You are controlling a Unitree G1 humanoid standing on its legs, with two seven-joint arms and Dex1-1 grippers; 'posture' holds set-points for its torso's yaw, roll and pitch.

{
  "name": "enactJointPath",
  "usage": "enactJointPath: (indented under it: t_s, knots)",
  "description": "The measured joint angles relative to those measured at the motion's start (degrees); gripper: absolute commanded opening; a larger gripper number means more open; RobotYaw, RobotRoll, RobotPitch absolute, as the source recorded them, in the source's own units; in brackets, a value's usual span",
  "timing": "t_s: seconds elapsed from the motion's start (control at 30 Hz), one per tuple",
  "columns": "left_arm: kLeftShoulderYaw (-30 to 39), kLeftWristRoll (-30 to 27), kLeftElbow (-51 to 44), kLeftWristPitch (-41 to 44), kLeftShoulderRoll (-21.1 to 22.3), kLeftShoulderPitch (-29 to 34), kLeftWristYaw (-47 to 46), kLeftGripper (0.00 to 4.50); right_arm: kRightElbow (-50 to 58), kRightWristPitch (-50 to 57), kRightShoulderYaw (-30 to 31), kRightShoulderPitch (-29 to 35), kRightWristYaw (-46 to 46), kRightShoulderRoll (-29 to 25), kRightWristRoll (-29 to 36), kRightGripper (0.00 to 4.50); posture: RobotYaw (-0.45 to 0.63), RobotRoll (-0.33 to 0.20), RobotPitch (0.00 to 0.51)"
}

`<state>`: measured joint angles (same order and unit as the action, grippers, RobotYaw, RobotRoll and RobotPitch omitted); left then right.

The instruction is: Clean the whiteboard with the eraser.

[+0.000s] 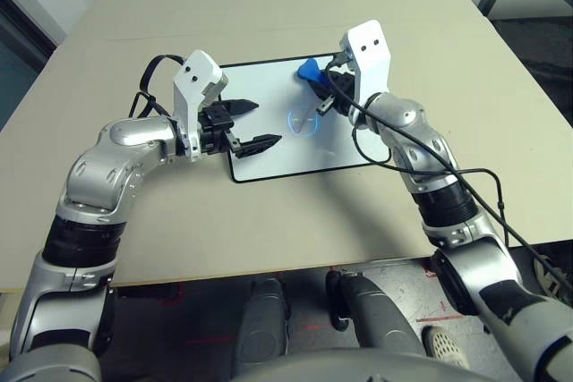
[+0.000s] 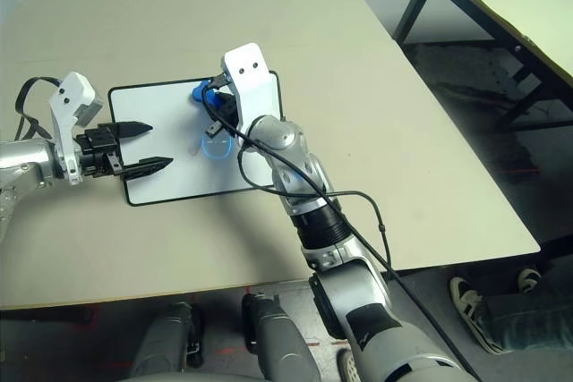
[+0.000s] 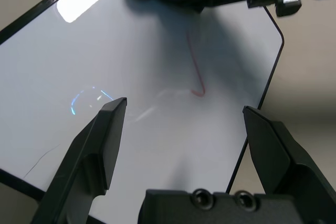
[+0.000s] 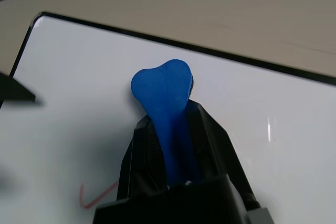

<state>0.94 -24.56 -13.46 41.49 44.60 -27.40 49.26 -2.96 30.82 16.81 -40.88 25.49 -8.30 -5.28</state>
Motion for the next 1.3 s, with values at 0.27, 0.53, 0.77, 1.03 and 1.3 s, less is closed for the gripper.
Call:
enactJointPath:
  t_s: [0.27, 0.53, 0.77, 1.03, 1.3]
  knots:
    - [0.4, -0.8, -1.6, 1.9, 1.3, 0.0, 0.4, 4.5, 0.4, 0.9, 7.0, 3.9, 4.3, -0.8, -0.9, 0.79, 0.1, 0.0, 0.15]
    - [0.4, -1.0, -1.7, 2.6, 1.4, -0.1, 0.4, 4.5, -1.9, 0.9, 8.8, 2.9, 5.0, -0.8, -2.4, 0.79, 0.1, 0.0, 0.153]
    - [0.4, -1.2, -2.1, 3.0, 1.4, -0.1, 0.4, 4.5, -4.2, 0.1, 8.0, 0.6, 2.3, -2.0, -3.2, 0.79, 0.09, 0.0, 0.157]
    - [0.4, -2.1, -2.4, 3.3, 1.4, 0.0, 0.4, 4.5, -2.0, 2.6, 2.2, -1.2, -1.0, -5.9, -4.4, 0.79, 0.09, 0.0, 0.164]
    - [0.4, -2.2, -2.4, 3.3, 1.5, -0.1, 0.5, 4.5, 2.3, 4.7, 3.1, 1.0, -0.4, -6.1, -5.1, 0.79, 0.09, 0.0, 0.17]
